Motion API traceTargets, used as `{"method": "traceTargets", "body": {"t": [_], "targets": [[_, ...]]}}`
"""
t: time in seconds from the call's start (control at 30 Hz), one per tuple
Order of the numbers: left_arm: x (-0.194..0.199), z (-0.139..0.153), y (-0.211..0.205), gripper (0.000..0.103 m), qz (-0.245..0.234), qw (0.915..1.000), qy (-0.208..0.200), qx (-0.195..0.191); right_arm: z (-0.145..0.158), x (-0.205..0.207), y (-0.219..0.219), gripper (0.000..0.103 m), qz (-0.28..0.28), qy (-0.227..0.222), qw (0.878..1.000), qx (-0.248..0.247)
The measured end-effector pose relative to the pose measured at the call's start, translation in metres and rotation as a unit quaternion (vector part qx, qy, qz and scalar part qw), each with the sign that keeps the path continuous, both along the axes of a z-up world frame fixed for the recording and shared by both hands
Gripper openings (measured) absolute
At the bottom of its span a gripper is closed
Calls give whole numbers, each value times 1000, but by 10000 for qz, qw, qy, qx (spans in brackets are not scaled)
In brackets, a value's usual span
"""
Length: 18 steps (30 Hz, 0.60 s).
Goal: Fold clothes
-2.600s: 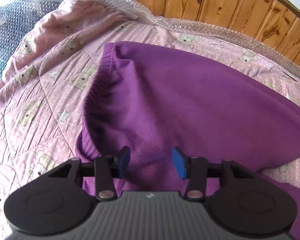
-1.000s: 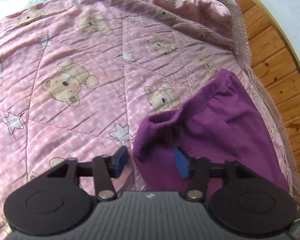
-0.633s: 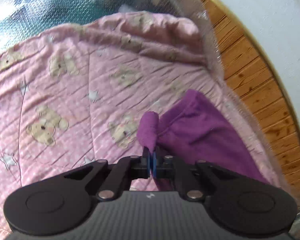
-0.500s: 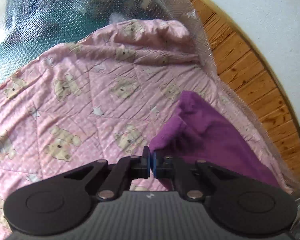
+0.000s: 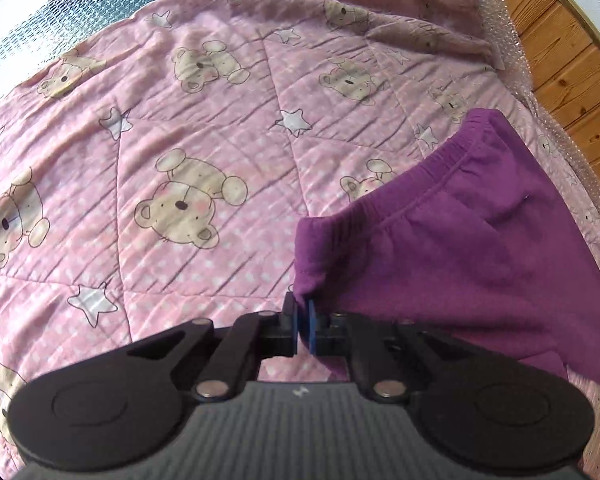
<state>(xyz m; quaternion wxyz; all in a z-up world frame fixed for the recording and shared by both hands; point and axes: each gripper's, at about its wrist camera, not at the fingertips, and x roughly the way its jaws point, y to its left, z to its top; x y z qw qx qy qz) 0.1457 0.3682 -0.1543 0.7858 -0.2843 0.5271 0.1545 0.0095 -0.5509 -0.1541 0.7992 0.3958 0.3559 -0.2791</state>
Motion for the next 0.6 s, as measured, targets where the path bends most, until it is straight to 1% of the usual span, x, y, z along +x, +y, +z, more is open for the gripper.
{"method": "traceTargets", "body": {"t": [0.1, 0.2, 0.23, 0.3, 0.33, 0.37, 0.4, 0.43, 0.47, 0.53, 0.6], "targets": [[2, 3, -5, 5, 4, 10000, 23, 85, -20, -13, 15, 61, -88, -309, 9987, 392], [4, 3, -10, 6, -21, 9998, 67, 174, -41, -27, 30, 63, -175, -616, 9949, 784], [5, 2, -11, 6, -22, 9998, 82, 192, -38, -28, 30, 63, -163, -664, 9947, 770], [5, 0, -12, 6, -19, 9997, 95, 221, -21, -25, 24, 63, -85, -688, 9961, 549], [4, -1, -12, 6, -5, 9997, 77, 222, -12, -24, 20, 57, -45, -699, 9966, 439], [4, 0, -12, 5, 7, 9997, 53, 222, -3, -22, 17, 22, -6, -710, 9969, 328], [4, 3, -11, 4, 7, 9998, -9, 223, 5, -21, 14, 1, 34, -722, 9972, 217], [3, 7, -11, 3, 4, 9997, -77, 224, 14, -20, 11, 3, 73, -733, 9972, 107], [1, 15, -9, 3, -19, 9996, -198, 213, 23, -18, 7, 2, 113, -744, 9972, -4], [-5, 39, -4, 3, -89, 9984, -550, 64, 40, -16, 1, 2, 191, -766, 9966, -226], [-13, 59, -1, 3, -336, 9974, -638, 11, 57, -13, -5, 2, 270, -787, 9955, -447]]}}
